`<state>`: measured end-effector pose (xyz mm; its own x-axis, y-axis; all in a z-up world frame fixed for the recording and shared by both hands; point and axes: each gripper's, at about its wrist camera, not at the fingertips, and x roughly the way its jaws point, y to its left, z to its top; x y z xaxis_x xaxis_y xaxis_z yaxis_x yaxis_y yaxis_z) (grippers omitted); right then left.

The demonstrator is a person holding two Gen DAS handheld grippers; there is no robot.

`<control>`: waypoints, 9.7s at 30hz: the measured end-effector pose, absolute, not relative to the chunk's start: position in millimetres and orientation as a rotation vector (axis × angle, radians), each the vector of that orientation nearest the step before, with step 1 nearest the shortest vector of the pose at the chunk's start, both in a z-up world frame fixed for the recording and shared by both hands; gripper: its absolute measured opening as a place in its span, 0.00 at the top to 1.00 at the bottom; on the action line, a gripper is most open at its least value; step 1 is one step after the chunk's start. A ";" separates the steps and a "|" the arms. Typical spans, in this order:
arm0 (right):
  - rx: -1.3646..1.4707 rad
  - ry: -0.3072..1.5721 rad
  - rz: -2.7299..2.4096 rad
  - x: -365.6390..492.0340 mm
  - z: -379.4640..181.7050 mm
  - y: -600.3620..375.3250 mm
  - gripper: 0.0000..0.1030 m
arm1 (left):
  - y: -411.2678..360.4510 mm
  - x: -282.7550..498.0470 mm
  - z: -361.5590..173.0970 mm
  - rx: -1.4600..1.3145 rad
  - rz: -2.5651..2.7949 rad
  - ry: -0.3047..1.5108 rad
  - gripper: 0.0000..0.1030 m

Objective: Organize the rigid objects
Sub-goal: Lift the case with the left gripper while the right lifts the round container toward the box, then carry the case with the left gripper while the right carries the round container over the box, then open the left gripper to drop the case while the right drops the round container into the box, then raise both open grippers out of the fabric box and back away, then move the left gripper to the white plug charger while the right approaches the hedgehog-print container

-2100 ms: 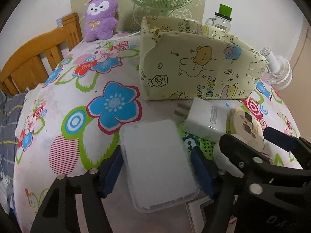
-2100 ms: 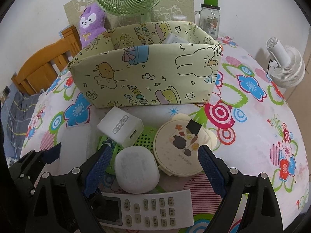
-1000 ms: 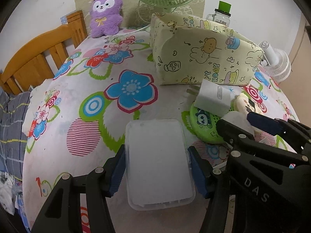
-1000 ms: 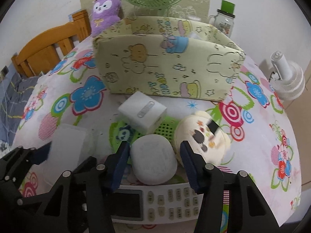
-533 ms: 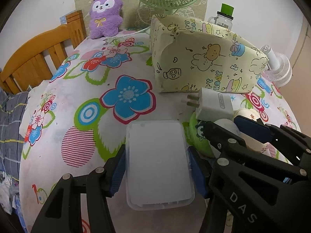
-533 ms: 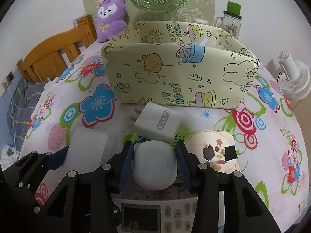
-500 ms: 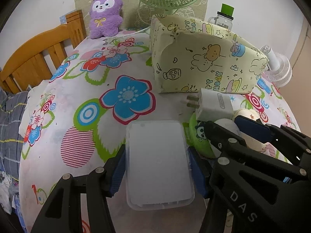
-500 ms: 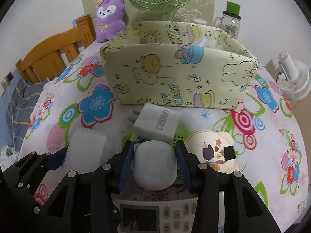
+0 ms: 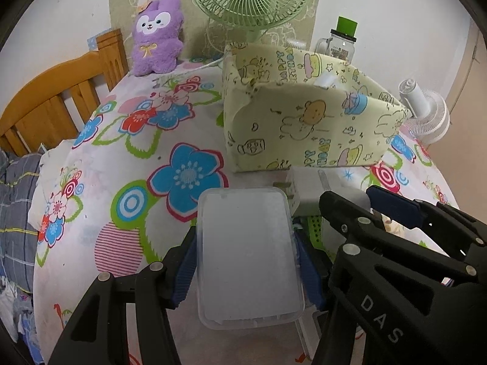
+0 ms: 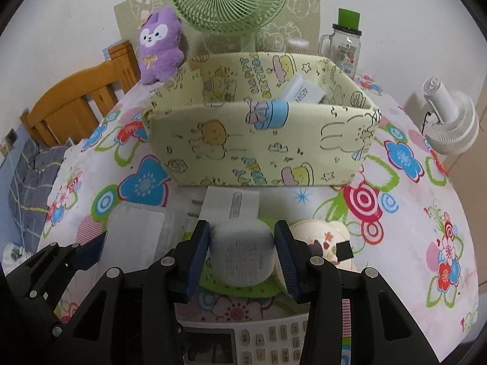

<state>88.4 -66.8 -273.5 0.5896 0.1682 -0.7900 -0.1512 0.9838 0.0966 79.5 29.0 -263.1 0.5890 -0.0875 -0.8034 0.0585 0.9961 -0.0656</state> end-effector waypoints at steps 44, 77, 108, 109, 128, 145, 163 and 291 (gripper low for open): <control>0.026 0.936 0.165 96.0 -238.8 -80.7 0.51 | 8.5 83.3 -223.6 -0.018 -0.103 0.920 0.40; -0.002 0.814 0.110 123.1 -141.9 -132.7 0.51 | -35.8 115.3 -132.9 0.030 -0.104 0.810 0.40; -0.050 0.858 0.249 207.9 -161.3 -135.1 0.51 | -34.2 197.7 -163.8 -0.052 0.037 0.857 0.40; -0.050 0.864 0.252 210.7 -163.3 -134.8 0.51 | -34.4 200.3 -166.3 -0.053 0.039 0.859 0.40; -0.067 0.959 0.280 248.0 -204.4 -126.4 0.51 | -27.4 247.9 -216.9 -0.085 0.096 0.926 0.40; -0.048 0.991 0.283 256.7 -216.8 -126.6 0.51 | -24.8 240.6 -218.3 -0.103 0.062 0.947 0.17; -0.008 1.039 0.243 255.7 -239.5 -119.1 0.50 | -30.4 218.0 -213.6 -0.042 0.043 0.968 0.15; 0.096 1.036 0.079 92.2 -254.9 -143.2 0.14 | -14.3 87.9 -249.7 0.042 -0.106 0.952 0.03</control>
<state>92.2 -143.2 -254.9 0.5072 0.1105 -0.8547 -0.0198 0.9930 0.1166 87.9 -14.3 -249.7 0.5751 -0.0717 -0.8149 0.1087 0.9940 -0.0107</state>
